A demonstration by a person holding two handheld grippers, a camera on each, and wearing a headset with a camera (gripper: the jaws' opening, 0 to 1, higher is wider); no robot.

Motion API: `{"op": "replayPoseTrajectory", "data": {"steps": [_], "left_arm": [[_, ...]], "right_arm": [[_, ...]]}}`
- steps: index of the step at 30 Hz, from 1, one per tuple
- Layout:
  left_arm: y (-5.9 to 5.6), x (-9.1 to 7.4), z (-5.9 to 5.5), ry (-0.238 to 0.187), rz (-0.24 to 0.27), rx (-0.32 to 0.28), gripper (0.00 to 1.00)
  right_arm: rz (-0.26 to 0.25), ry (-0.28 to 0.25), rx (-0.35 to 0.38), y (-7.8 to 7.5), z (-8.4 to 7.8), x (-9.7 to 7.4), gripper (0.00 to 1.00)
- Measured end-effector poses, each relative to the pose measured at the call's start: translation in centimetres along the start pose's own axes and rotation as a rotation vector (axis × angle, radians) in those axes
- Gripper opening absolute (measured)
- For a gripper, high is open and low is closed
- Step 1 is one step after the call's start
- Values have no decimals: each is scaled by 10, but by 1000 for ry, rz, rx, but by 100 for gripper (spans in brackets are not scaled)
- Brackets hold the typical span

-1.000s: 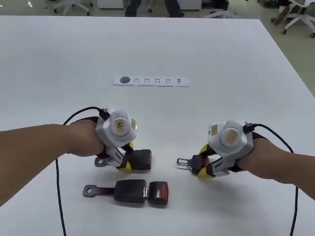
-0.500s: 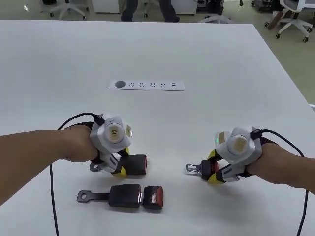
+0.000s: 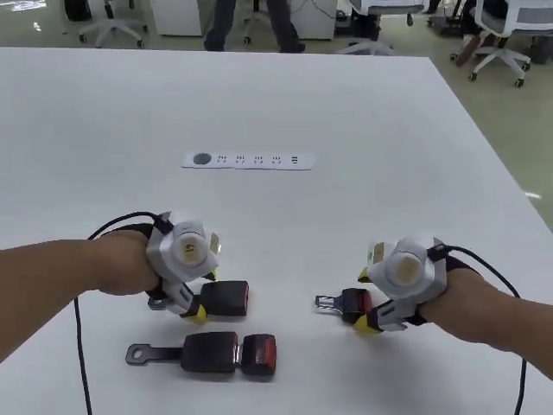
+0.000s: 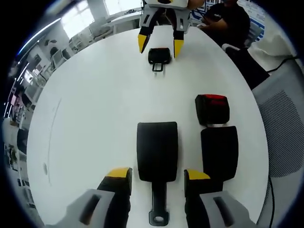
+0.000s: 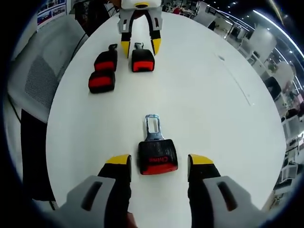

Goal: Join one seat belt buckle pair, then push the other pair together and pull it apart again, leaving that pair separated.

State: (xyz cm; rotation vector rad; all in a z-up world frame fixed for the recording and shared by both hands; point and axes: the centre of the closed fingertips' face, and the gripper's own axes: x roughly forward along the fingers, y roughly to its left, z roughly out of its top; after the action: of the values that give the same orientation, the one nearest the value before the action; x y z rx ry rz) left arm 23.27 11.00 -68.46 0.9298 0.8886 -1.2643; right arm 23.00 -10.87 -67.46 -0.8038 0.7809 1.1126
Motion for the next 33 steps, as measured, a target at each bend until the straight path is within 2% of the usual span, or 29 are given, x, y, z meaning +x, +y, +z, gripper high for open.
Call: {"op": "replayPoseTrajectory", "data": {"steps": [1,3,5,7,10,13,17,20,25,27,33], "left_arm": [[0,-8,1,-11,23,-5,47],[2,-19,6,-74,78,-41,50],[5,-33,7,-135,149,-105,54],[1,-50,9,-177,182,-144,57],[-14,-59,-1,-220,211,-200,59],[-37,-74,-10,-242,229,-247,62],[-60,-86,-18,-260,250,-324,68],[-73,-91,-34,-270,258,-370,73],[-87,-92,-57,-266,259,-427,79],[-89,-94,-61,-277,273,-469,84],[-102,-100,-68,-292,293,-544,93]], "right_arm": [[-21,-24,31,1,6,-8,47],[-44,-47,30,4,11,-20,48],[-65,-64,50,7,14,-27,50],[-78,-93,74,15,17,-34,54],[-84,-107,102,27,14,-38,57],[-93,-142,166,42,15,-45,61],[-104,-158,184,56,13,-53,67],[-112,-175,215,65,11,-57,70],[-129,-197,264,79,5,-65,78],[-126,-217,309,82,2,-68,81],[-136,-228,354,86,-8,-74,85]]}}
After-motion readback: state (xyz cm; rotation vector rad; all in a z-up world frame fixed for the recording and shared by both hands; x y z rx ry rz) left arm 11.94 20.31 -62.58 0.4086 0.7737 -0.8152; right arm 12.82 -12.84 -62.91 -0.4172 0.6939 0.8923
